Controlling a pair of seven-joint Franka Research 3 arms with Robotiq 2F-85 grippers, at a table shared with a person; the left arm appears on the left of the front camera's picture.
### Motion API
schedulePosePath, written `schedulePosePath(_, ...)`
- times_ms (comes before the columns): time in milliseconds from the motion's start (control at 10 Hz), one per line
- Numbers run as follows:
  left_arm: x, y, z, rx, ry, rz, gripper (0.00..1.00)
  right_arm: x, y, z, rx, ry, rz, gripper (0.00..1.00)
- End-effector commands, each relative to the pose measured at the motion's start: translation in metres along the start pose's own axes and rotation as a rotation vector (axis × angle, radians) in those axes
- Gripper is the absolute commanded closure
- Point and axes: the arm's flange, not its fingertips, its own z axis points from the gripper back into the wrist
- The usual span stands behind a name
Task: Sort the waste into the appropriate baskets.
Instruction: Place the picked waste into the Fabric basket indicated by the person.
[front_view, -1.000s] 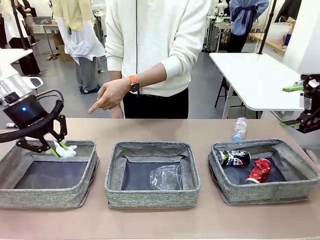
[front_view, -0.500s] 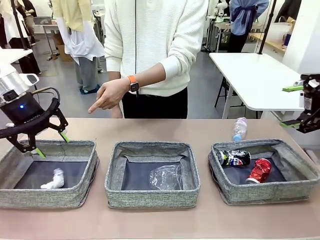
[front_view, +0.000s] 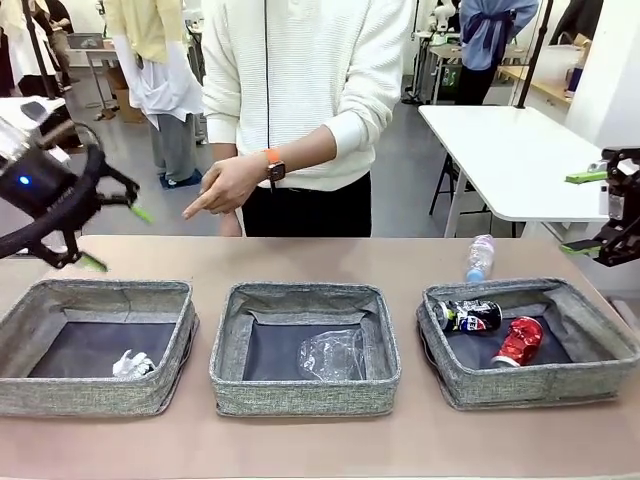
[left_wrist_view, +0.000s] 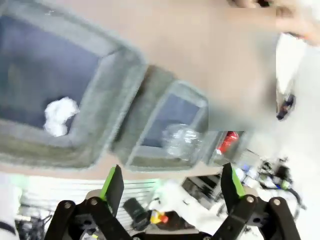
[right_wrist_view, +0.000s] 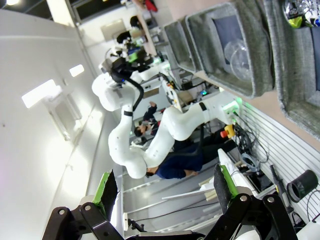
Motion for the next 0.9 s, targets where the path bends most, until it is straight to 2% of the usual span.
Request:
schedulePosePath(0, 0.004, 0.043, 0.011, -0.721, 0.189, -0.418, 0.0, 0.0, 0.005, -0.002, 0.01, -0.008, -0.009, 0.0)
schedulePosePath(200, 0.011, 0.065, 0.008, -0.859, 0.149, -0.398, 0.0, 0.0, 0.005, -0.002, 0.01, -0.008, -0.009, 0.0)
schedulePosePath(400, 0.015, 0.067, 0.0, -0.877, 0.087, -0.325, 0.0, 0.0, 0.005, -0.002, 0.01, -0.008, -0.009, 0.0)
schedulePosePath(500, 0.02, 0.064, -0.007, -0.867, 0.177, -0.364, 0.0, 0.0, 0.005, -0.002, 0.01, -0.008, -0.009, 0.0)
schedulePosePath(600, 0.037, 0.037, 0.041, -0.777, -0.045, -0.279, 0.0, 0.0, 0.005, -0.002, 0.01, -0.008, -0.009, 0.0)
schedulePosePath(800, 0.037, 0.037, 0.041, -0.777, -0.045, -0.279, 0.0, 0.0, 0.005, -0.002, 0.01, -0.008, -0.009, 0.0)
